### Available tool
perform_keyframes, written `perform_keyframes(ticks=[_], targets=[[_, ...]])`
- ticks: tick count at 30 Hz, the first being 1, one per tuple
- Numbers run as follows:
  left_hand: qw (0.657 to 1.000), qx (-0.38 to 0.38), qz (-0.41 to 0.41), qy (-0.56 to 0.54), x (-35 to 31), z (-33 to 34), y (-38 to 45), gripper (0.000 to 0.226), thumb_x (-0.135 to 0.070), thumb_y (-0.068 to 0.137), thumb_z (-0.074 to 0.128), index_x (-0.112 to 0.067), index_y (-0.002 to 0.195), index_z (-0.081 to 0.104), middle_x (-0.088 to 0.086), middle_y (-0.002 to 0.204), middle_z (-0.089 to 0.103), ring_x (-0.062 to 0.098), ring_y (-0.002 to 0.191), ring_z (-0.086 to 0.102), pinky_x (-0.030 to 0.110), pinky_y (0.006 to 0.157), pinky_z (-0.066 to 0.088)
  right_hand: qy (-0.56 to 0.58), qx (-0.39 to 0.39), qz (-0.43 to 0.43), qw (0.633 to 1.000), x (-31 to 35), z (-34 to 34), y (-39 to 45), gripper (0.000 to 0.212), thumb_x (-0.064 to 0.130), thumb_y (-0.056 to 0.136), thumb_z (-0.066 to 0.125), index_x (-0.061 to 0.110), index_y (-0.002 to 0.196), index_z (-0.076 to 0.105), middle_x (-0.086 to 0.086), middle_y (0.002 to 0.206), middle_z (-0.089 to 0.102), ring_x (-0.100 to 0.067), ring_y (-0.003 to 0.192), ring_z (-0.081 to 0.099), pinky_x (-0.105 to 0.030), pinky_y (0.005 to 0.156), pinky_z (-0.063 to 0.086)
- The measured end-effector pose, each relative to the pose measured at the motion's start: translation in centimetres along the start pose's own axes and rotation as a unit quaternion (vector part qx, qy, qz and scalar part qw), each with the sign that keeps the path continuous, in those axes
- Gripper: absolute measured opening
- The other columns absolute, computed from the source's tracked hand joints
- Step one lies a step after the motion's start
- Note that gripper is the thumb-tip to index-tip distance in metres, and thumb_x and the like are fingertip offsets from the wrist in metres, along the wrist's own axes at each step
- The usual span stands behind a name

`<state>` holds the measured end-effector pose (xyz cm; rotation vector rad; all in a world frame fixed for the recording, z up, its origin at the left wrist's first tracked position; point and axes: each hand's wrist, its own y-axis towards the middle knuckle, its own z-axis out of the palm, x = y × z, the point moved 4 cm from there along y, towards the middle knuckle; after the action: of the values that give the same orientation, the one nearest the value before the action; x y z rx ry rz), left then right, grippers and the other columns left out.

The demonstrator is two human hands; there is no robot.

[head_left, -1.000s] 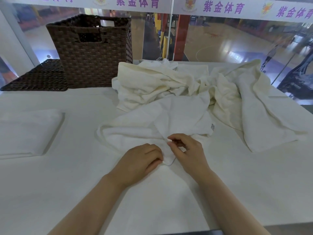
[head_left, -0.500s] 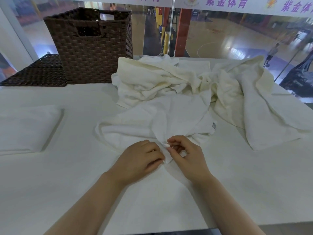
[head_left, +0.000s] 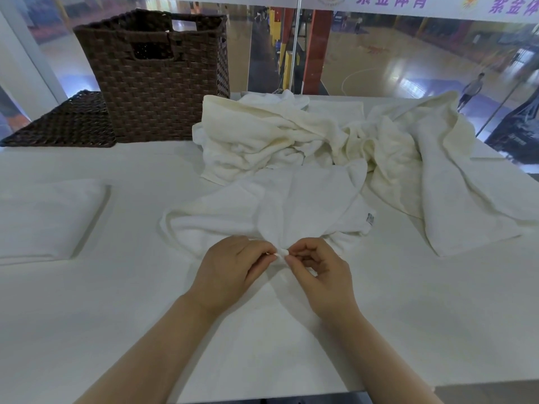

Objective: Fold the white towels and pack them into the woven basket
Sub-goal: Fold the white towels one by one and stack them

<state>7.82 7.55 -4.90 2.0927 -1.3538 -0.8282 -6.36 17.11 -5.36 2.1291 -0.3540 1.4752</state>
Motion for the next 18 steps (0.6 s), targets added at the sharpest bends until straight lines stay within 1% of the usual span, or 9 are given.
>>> perform_keyframes(ticks=[4,7,10,13,16,18], targets=[[0.999,-0.011,0.029,-0.01,-0.2,0.13,-0.06,0.017,-0.028,0.094,0.06,-0.015,0.089,0.071,-0.006,0.079,0.069,0.012,0.067,0.057,0.026,0.062,0.044,0.018,-0.004,0.037,0.999,-0.25,0.61,-0.05,0.018,0.011,0.086,0.073,0.028,0.091,0.069,0.019,0.087,0.071,-0.003,0.087,0.067,-0.013,0.076,0.05],[0.999,-0.02,0.035,-0.013,-0.25,-0.01,-0.09,0.016,-0.027,0.095,0.061,-0.016,0.09,0.07,-0.007,0.08,0.069,0.012,0.067,0.055,0.027,0.062,0.044,0.023,0.02,0.042,0.999,-0.38,0.66,0.08,0.018,0.011,0.086,0.072,0.028,0.091,0.071,0.017,0.085,0.072,-0.004,0.086,0.068,-0.013,0.076,0.049],[0.999,-0.023,0.035,-0.015,-0.17,0.03,-0.11,0.018,-0.028,0.096,0.06,-0.015,0.088,0.07,-0.007,0.079,0.069,0.012,0.065,0.055,0.028,0.06,0.044,0.03,0.049,0.038,0.998,-0.5,0.68,0.08,0.022,0.007,0.086,0.072,0.028,0.094,0.071,0.013,0.085,0.071,-0.01,0.084,0.067,-0.016,0.077,0.05],[0.999,-0.025,0.026,-0.017,-0.02,0.06,-0.16,0.018,-0.029,0.097,0.059,-0.016,0.088,0.066,-0.005,0.073,0.065,0.014,0.062,0.054,0.03,0.058,0.043,0.004,0.065,0.026,0.998,-0.21,0.91,-0.02,0.027,0.009,0.084,0.073,0.034,0.093,0.067,0.016,0.082,0.066,-0.01,0.081,0.064,-0.015,0.075,0.048],[0.999,-0.024,0.02,-0.023,-0.04,0.13,-0.14,0.023,-0.03,0.097,0.059,-0.014,0.084,0.067,-0.004,0.07,0.063,0.015,0.06,0.051,0.029,0.056,0.042,-0.034,0.044,0.013,0.998,0.23,0.85,0.06,0.029,0.014,0.084,0.074,0.042,0.085,0.063,0.018,0.076,0.064,-0.006,0.075,0.061,-0.011,0.067,0.045],[0.999,-0.019,0.01,-0.025,-0.08,-0.03,-0.03,0.026,-0.033,0.097,0.058,-0.013,0.083,0.068,-0.006,0.071,0.063,0.013,0.063,0.05,0.026,0.058,0.041,-0.052,0.033,0.006,0.998,0.4,0.75,0.05,0.031,0.017,0.085,0.074,0.045,0.084,0.062,0.017,0.079,0.065,-0.005,0.076,0.061,-0.01,0.067,0.044]])
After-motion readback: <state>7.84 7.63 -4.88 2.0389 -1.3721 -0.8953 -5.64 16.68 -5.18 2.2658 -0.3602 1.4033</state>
